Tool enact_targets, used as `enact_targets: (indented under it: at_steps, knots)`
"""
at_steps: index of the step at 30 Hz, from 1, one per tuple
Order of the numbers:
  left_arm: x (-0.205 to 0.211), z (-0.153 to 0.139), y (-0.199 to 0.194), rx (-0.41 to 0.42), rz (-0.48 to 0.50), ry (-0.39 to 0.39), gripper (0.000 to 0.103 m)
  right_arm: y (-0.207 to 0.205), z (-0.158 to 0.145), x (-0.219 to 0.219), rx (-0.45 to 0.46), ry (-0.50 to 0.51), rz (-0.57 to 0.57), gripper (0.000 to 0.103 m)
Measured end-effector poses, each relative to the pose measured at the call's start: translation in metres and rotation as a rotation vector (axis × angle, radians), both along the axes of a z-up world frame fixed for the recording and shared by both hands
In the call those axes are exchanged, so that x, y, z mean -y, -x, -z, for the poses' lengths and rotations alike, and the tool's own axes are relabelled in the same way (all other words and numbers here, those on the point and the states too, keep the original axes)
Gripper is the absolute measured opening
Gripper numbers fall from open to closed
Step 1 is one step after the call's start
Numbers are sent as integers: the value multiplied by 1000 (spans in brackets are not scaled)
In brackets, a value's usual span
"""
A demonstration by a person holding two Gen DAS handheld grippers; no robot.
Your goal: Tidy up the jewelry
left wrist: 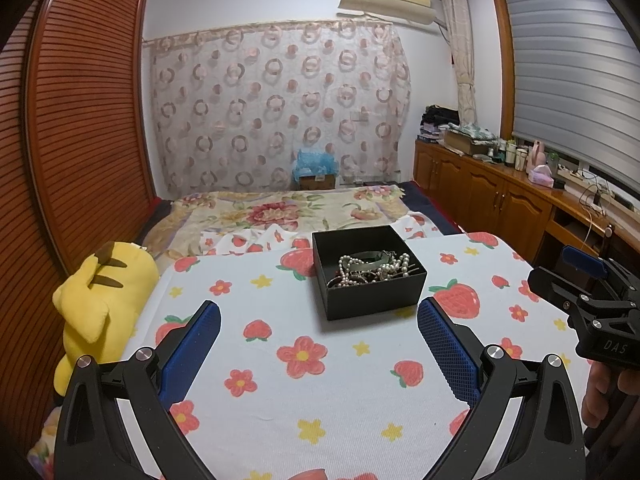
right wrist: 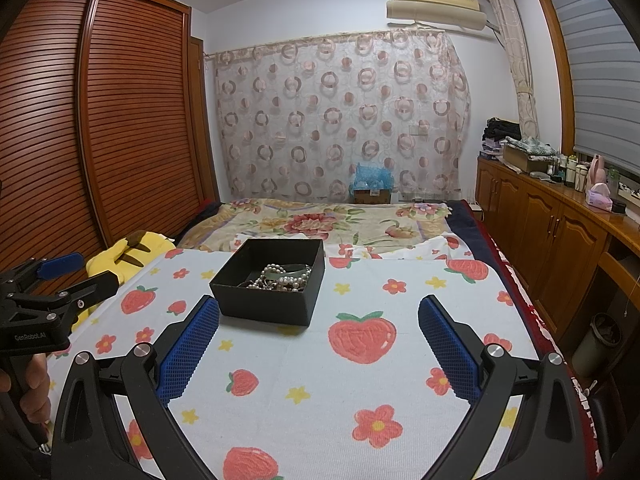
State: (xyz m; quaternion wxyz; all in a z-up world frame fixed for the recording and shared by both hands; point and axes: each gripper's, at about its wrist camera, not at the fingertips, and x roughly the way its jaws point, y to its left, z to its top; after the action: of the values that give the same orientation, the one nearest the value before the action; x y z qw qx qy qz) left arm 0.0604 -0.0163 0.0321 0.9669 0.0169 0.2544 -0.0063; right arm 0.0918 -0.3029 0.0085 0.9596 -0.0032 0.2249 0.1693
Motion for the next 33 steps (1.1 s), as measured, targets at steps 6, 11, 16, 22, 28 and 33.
enact_targets:
  at_steps: [6,11,16,22,28,33]
  knots:
    - [0,1,2,0,0,-1,95,0,0,0,0,0,0,100]
    - [0,1,2,1,1,0,95,0,0,0,0,-1,0,100]
    - [0,1,2,1,1,0,95,0,1,0,0,0,0,100]
    - [0,2,3,3,0,0,95,0,0,1,1,-2,0,100]
    - [0,3,2,4,-1,-3,95,0,0,1,0,-1,0,100]
    - [0,3,0,4,1,-2,95,0,1,1,0,-1,0,100]
